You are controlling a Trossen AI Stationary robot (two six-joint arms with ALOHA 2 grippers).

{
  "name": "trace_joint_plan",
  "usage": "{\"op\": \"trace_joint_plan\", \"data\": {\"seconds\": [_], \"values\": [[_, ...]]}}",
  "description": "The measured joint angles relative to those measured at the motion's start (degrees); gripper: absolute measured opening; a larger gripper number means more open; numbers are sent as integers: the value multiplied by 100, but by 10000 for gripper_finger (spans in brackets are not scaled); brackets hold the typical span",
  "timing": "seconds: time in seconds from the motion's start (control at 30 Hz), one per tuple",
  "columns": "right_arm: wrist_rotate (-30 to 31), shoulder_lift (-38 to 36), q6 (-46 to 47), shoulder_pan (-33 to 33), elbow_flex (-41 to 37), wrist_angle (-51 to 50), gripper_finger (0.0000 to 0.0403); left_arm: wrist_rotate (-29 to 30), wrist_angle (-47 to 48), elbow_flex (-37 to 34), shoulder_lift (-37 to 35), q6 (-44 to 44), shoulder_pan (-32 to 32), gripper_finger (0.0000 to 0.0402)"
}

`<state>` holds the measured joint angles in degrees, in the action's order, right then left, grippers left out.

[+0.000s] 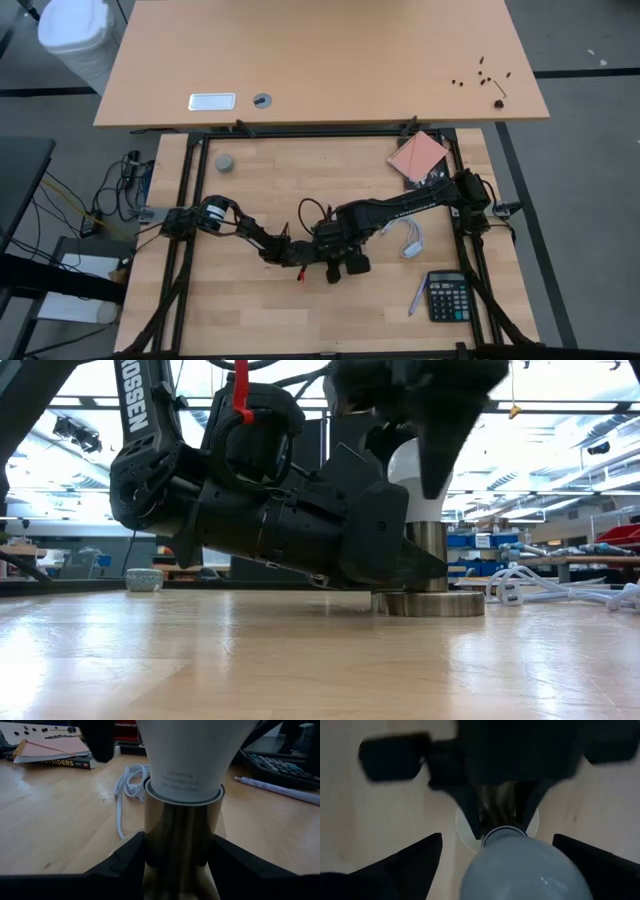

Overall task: Screw lightbulb
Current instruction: Insert the white lightbulb into the golden lamp

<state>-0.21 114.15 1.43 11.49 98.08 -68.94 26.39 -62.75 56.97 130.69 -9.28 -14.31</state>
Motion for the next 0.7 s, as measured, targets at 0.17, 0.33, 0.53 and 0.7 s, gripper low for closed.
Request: {"op": "trace_joint_plan", "data": {"seconds": [0.17,0.33,0.53,0.7], "values": [[2,0,-1615,0,0,-1,387,0,60,4,0,0,0,193],[37,0,-3127,0,0,-19,387,0,70,4,-2,4,0,193],[317,0,-4645,0,0,-27,387,0,77,4,-2,9,-2,193],[409,0,-5442,0,0,-34,387,0,82,4,-2,14,-2,193]]}}
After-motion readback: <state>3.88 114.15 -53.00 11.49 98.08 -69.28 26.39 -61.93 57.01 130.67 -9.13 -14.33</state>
